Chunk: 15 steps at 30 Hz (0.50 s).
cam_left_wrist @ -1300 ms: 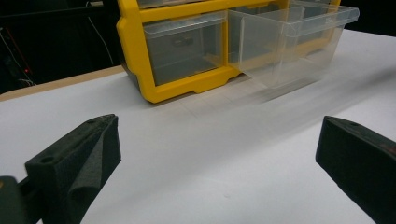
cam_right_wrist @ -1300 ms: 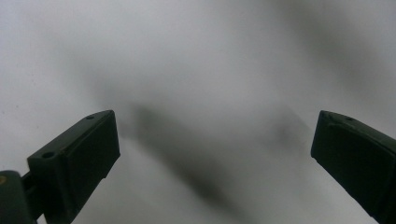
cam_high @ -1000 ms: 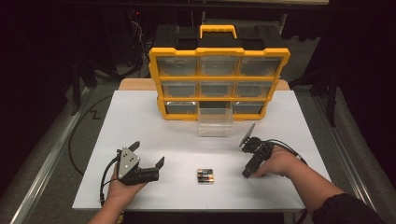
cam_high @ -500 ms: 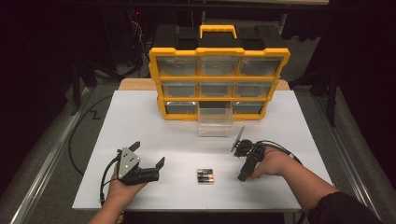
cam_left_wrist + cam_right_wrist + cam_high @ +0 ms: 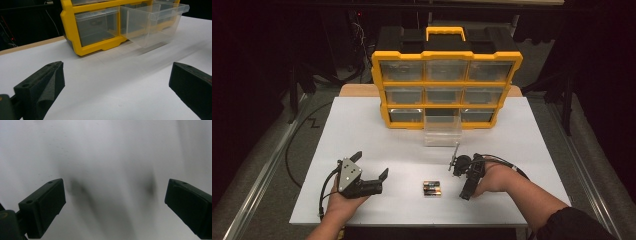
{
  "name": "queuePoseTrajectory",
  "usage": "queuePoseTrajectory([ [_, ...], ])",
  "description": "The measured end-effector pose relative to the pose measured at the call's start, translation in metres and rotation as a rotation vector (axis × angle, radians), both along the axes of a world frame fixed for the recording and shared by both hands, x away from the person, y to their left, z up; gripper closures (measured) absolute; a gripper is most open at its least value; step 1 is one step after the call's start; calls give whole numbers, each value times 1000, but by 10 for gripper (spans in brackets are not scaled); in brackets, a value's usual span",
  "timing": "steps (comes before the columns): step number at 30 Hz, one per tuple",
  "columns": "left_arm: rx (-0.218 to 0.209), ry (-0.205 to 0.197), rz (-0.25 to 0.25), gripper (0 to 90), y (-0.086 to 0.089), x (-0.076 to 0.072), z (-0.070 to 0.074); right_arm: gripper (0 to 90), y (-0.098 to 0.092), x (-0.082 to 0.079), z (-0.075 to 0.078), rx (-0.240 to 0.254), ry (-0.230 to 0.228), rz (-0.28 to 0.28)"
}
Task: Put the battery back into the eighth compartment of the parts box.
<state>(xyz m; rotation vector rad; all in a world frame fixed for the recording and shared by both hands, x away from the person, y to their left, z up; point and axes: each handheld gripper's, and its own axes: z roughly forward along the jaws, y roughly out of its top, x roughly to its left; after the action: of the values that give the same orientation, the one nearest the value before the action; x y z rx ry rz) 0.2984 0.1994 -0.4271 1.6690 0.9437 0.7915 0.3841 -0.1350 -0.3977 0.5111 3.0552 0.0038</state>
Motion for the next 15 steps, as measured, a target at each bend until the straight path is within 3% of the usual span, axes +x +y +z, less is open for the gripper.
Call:
queuePoseTrajectory([
  [7, -3, -3, 0, 11, 0, 0, 0, 66, 11, -9, 1, 1, -2, 82],
  [15, -1, -4, -2, 11, 0, 0, 1, 148, 21, -16, 3, 12, -21, 153],
])
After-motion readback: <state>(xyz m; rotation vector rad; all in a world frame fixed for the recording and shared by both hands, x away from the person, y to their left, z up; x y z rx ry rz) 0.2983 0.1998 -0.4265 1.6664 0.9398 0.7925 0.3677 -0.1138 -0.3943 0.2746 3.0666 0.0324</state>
